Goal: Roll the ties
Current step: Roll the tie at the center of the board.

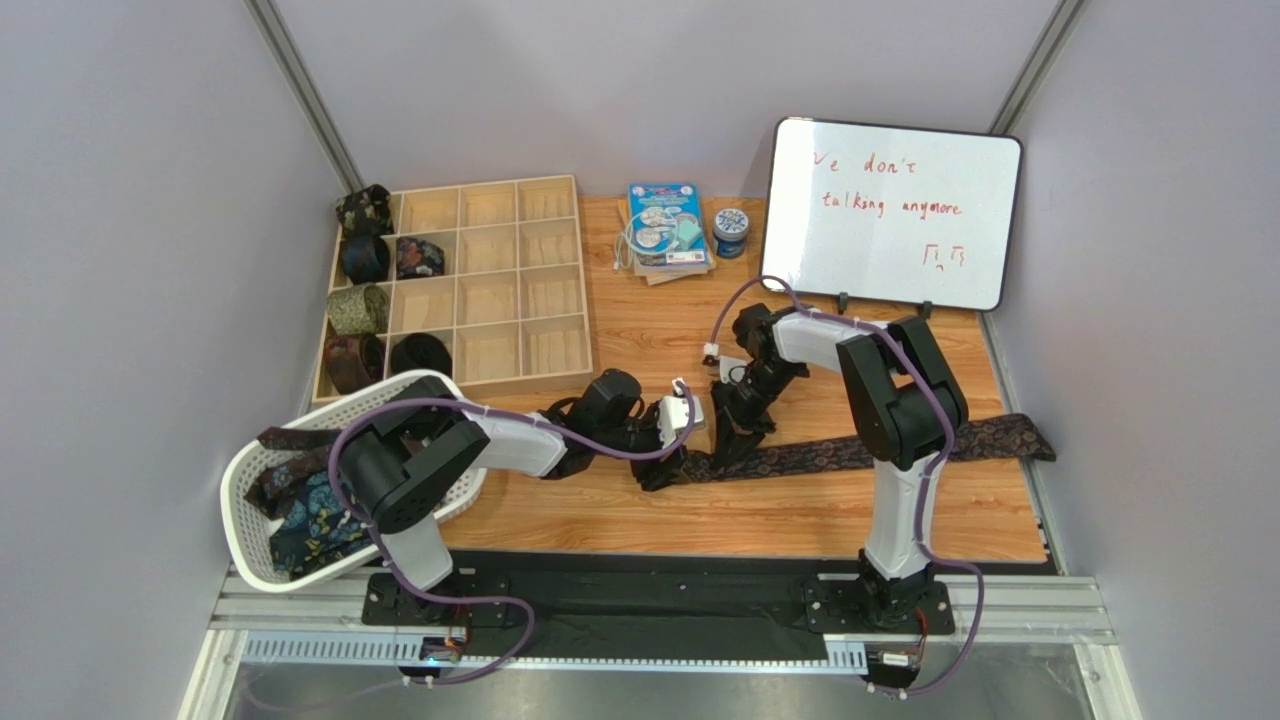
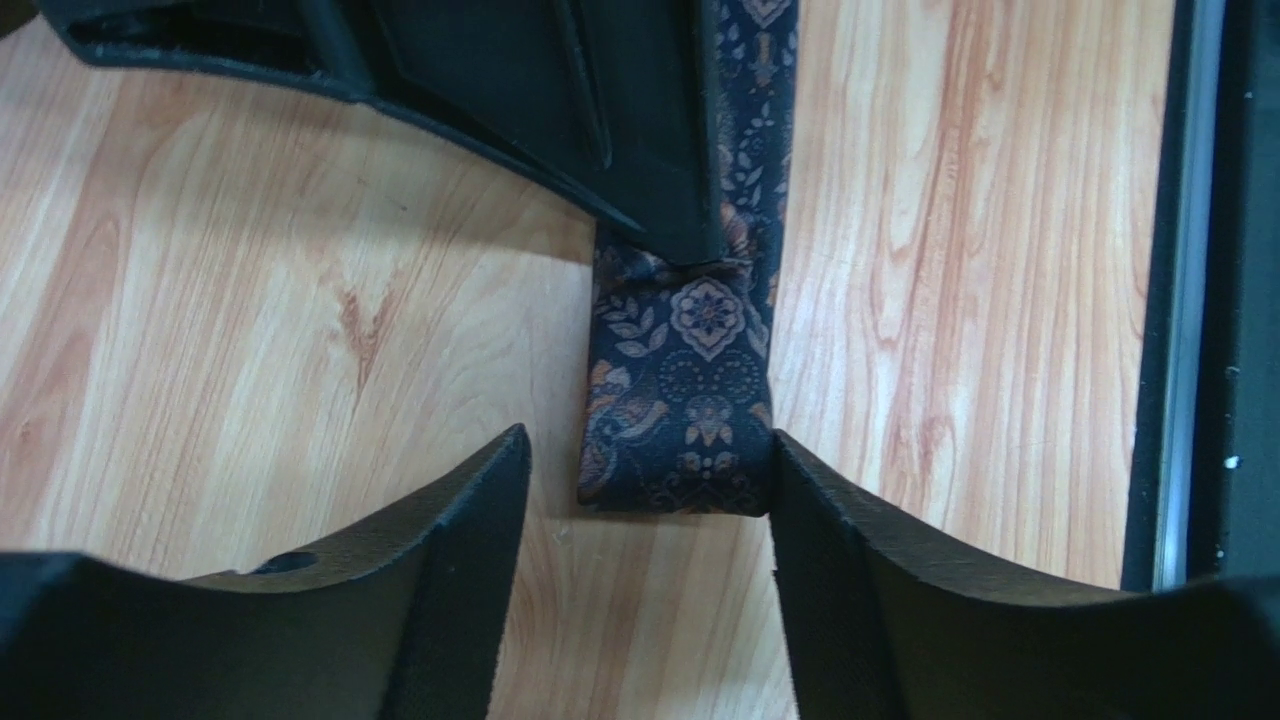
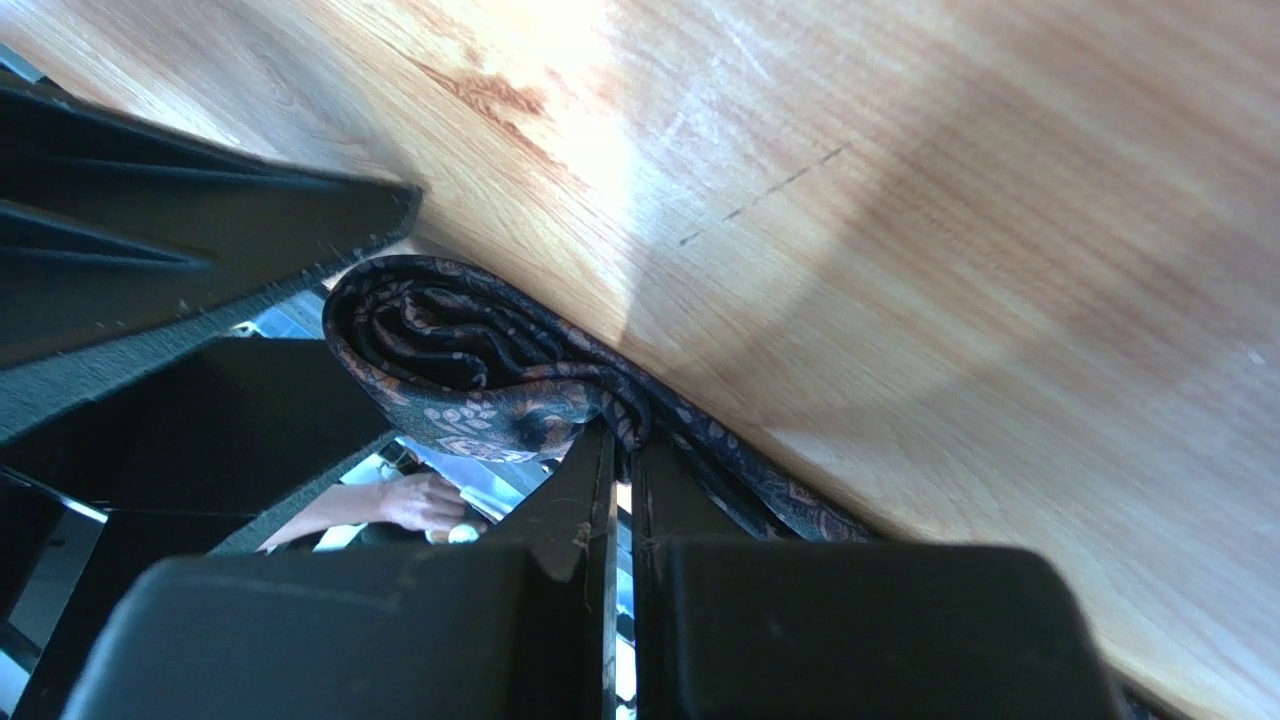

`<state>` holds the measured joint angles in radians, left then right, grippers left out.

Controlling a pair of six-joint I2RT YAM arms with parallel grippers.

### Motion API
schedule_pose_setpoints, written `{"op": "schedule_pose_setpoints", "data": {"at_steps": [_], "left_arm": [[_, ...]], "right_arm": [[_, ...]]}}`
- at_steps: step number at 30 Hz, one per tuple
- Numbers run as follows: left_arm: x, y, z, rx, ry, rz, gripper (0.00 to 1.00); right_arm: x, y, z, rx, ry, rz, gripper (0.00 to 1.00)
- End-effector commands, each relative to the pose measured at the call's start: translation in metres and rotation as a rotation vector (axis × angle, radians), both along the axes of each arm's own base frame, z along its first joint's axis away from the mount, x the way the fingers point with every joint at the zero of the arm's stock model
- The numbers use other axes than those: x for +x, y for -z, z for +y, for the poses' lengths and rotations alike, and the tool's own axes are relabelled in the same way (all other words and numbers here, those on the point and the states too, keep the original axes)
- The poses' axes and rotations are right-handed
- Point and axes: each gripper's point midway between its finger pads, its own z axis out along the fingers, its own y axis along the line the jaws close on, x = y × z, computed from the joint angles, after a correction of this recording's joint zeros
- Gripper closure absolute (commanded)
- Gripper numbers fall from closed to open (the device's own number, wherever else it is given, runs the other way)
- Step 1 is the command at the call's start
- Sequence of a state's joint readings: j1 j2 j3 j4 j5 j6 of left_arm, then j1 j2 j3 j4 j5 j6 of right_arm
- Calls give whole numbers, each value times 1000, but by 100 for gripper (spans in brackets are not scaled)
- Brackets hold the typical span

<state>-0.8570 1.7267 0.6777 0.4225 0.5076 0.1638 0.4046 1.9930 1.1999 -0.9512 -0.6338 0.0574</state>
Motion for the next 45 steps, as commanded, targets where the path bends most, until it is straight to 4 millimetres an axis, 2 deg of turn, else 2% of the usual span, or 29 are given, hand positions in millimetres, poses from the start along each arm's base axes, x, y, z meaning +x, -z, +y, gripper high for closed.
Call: {"op": "schedule_pose_setpoints", "data": {"at_steps": [1, 4, 6, 9, 12, 13, 14, 15, 16, 17, 21, 26, 28, 32, 39, 43, 45], "left_arm": [[-2, -40, -21, -140, 55, -30, 39], [-7, -61, -27, -190, 80, -36, 45], [-12, -64, -32, -197, 92, -25, 50], [-12, -57, -42, -185, 88, 0, 56], [-5, -46, -47, -155, 56, 26, 57], [-2, -47, -45, -142, 39, 18, 55], [-1, -45, -41, -127, 33, 13, 47], [-3, -37, -31, -106, 28, 18, 44], [-3, -42, -27, -111, 22, 6, 38], [-6, -38, -21, -95, 23, 14, 35], [-15, -23, -3, -51, 8, 15, 28], [-12, -16, -1, -46, -10, 5, 22], [-10, -13, -2, -45, -10, -6, 25], [-2, -25, -12, -96, 5, -65, 34], [1, -40, -25, -143, 40, -78, 42], [1, -42, -33, -153, 48, -66, 55], [1, -45, -37, -158, 51, -62, 58]], "right_arm": [[8, 32, -13, -114, -43, -63, 100], [7, 33, -11, -110, -45, -58, 100], [7, 33, -9, -104, -45, -58, 100], [8, 32, -6, -91, -40, -53, 100], [7, 31, -6, -89, -39, -52, 100], [6, 31, -8, -93, -44, -56, 100], [6, 31, -9, -95, -44, -58, 100], [5, 31, -9, -95, -45, -57, 100], [5, 31, -10, -98, -46, -53, 100], [4, 31, -11, -98, -47, -54, 100], [4, 32, -10, -98, -50, -53, 100], [4, 32, -10, -97, -48, -52, 100], [3, 32, -10, -96, -51, -53, 100], [2, 33, -11, -98, -50, -45, 100], [1, 33, -9, -91, -50, -38, 100], [1, 34, -8, -85, -48, -32, 100], [1, 34, -8, -85, -48, -32, 100]]}}
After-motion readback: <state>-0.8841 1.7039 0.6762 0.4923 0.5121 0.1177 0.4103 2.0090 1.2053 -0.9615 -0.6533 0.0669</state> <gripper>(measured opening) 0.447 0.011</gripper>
